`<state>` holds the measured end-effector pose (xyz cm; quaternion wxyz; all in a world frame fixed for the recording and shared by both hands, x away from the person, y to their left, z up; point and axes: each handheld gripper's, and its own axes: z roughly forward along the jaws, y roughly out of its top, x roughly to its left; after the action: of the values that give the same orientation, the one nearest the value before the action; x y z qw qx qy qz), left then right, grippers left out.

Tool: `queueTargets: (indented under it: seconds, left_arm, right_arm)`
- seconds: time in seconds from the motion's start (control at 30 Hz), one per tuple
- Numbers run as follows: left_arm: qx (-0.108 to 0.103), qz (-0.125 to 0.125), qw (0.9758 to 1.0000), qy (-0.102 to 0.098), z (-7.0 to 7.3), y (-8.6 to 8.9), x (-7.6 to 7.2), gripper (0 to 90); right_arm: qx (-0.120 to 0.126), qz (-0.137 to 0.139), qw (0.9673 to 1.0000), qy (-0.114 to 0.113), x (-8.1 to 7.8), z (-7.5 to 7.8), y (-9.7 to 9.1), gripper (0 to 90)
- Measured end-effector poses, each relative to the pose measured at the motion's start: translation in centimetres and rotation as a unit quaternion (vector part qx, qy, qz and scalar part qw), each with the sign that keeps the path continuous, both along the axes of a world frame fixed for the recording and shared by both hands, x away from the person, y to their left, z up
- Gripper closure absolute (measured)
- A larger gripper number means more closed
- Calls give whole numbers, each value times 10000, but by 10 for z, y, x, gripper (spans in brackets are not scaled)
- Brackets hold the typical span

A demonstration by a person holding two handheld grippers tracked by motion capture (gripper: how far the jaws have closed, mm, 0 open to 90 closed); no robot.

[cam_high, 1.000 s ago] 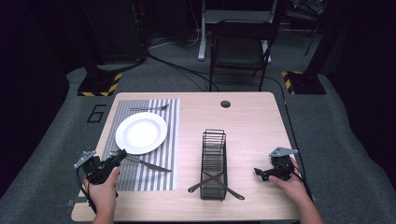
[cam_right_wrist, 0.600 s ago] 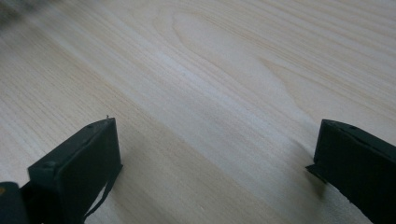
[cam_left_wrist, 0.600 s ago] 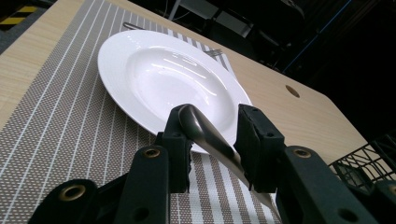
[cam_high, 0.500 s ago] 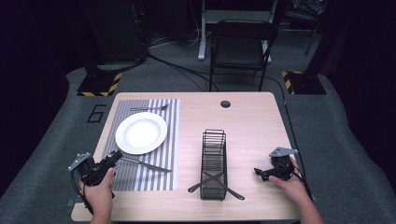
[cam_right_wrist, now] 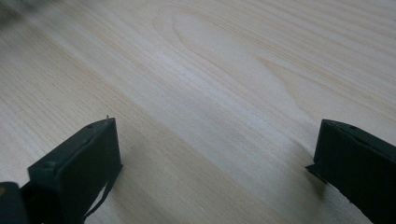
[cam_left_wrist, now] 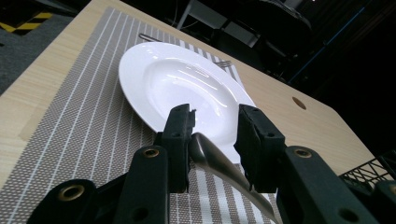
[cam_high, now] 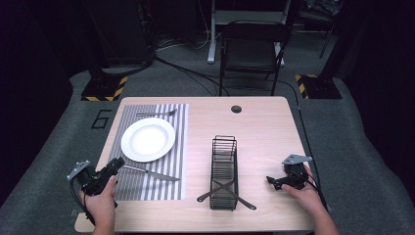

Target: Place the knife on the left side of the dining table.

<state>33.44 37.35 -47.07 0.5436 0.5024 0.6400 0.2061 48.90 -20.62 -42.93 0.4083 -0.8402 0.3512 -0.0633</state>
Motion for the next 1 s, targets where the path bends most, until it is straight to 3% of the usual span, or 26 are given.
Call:
queueTargets:
  seconds: [0.17, 0.43, 0.77, 1.0]
  left_arm:
    - [64, 94, 9999, 14, -5, 2, 0, 750]
    - [-22, 146, 9998, 139, -16, 7, 5, 742]
    - [115, 64, 9998, 112, -27, 12, 9, 729]
    - [93, 56, 9999, 116, -35, 16, 10, 722]
  right_arm:
    - [-1, 2, 10000, -1, 0, 0, 0, 0]
    - [1, 1, 10000, 1, 0, 0, 0, 0]
    - [0, 3, 10000, 1, 0, 0, 0, 0]
    - [0, 1, 10000, 1, 0, 0, 0, 0]
